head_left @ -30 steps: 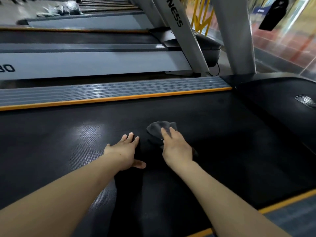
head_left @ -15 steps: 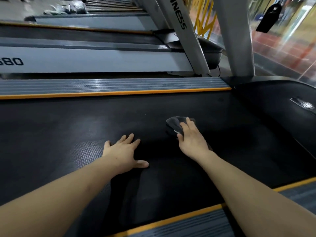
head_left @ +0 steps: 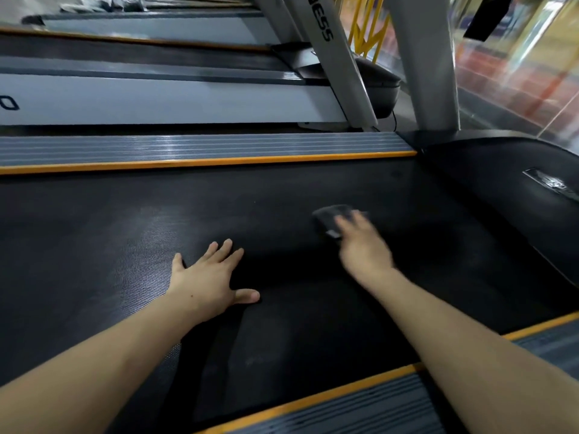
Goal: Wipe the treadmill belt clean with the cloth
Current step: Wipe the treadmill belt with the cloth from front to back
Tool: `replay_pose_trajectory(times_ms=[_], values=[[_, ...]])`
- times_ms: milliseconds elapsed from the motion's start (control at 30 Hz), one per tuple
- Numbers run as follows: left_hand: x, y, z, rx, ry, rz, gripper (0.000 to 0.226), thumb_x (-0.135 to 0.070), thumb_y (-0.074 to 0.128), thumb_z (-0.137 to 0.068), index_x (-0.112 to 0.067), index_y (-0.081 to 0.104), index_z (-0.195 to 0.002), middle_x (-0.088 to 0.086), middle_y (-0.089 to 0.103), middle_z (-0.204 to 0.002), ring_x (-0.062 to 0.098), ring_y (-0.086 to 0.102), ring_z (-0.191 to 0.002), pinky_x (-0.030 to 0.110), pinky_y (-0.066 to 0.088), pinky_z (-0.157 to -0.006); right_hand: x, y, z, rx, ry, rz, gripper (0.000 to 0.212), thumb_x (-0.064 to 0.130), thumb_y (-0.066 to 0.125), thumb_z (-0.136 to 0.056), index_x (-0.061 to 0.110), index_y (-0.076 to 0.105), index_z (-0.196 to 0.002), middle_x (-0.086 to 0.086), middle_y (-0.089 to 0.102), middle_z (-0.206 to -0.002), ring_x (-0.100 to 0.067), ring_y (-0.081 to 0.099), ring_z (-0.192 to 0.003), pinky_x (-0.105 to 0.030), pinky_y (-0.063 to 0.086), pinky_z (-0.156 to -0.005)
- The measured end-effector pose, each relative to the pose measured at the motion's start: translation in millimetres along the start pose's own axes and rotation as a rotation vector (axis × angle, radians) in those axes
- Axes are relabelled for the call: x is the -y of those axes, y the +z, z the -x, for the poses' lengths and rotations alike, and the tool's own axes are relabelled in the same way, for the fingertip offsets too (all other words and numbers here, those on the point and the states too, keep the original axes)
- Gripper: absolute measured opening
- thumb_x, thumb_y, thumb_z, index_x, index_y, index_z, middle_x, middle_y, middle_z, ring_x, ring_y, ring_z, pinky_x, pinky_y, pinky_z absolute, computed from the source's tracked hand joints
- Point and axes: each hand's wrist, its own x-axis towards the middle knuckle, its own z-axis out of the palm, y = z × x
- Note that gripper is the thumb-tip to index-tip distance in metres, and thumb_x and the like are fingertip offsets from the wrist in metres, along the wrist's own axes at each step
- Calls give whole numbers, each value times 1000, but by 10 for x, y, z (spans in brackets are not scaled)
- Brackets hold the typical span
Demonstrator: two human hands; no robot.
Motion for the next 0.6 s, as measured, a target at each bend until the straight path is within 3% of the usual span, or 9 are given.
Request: replay_pose_trajectory(times_ms=[67, 133, 200, 267, 367, 433, 500, 600], values=[[3, -1, -14, 7, 2, 1, 103, -87, 45, -78, -39, 4, -160, -13, -12, -169, 11, -10, -155, 67, 1, -120, -256, -119, -47, 20, 218, 14, 64, 16, 45, -92, 36, 31, -151, -1, 10, -165, -25, 18, -150, -40, 29, -117], [6, 2, -26, 16, 4, -2, 103, -87, 45, -79, -39, 4, -160, -13, -12, -169, 11, -11, -155, 68, 1, -119, -119, -100, -3, 0, 234, 42, 64, 17, 46, -93, 32, 29, -153, -4, 11, -165, -27, 18, -149, -42, 29, -118], [2, -1, -25, 20, 4, -11, 104, -87, 44, -79, -38, 3, -160, -13, -13, -169, 11, -11, -155, 69, 0, -119, 206, 21, 124, -52, 82, 69, 60, 21, 44, -93, 25, 33, -152, -7, 17, -163, -31, 19, -149, -40, 23, -120], [-6, -9, -20, 24, 5, -28, 104, -88, 41, -79, -37, 2, -161, -12, -14, -168, 11, -12, -155, 68, -2, -119, 598, 212, 229, 17, -112, 117, 56, 24, 38, -97, 22, 31, -153, -5, 16, -164, -30, 14, -150, -38, 18, -122], [9, 11, 6, 4, 7, -39, 106, -90, 37, -77, -37, 1, -161, -12, -13, -169, 10, -12, -155, 68, -4, -119, 948, 401, 400, 66, -291, 62, 55, 37, 28, -99, 30, 26, -154, -3, 16, -165, -23, 14, -151, -42, 25, -120], [25, 32, 20, -8, 10, -29, 106, -91, 35, -77, -37, 1, -161, -12, -14, -168, 9, -13, -154, 68, -4, -119, 750, 314, 379, 29, -376, 13, 51, 31, 41, -100, 32, 35, -151, -2, 24, -163, -19, 23, -149, -36, 27, -120], [34, 30, 13, -8, 11, -30, 104, -91, 35, -77, -38, 1, -161, -13, -14, -168, 9, -13, -154, 69, -6, -118, 297, 176, 253, -48, -290, 33, 51, 24, 50, -97, 34, 44, -146, -2, 31, -160, -17, 30, -146, -26, 25, -119], [29, 43, -20, -8, 16, -30, 103, -90, 37, -78, -39, 3, -160, -14, -13, -168, 9, -12, -154, 70, -7, -117, -336, -91, 101, -79, 131, 29, 53, 25, 45, -97, 36, 39, -148, -1, 23, -163, -19, 26, -147, -32, 30, -115]])
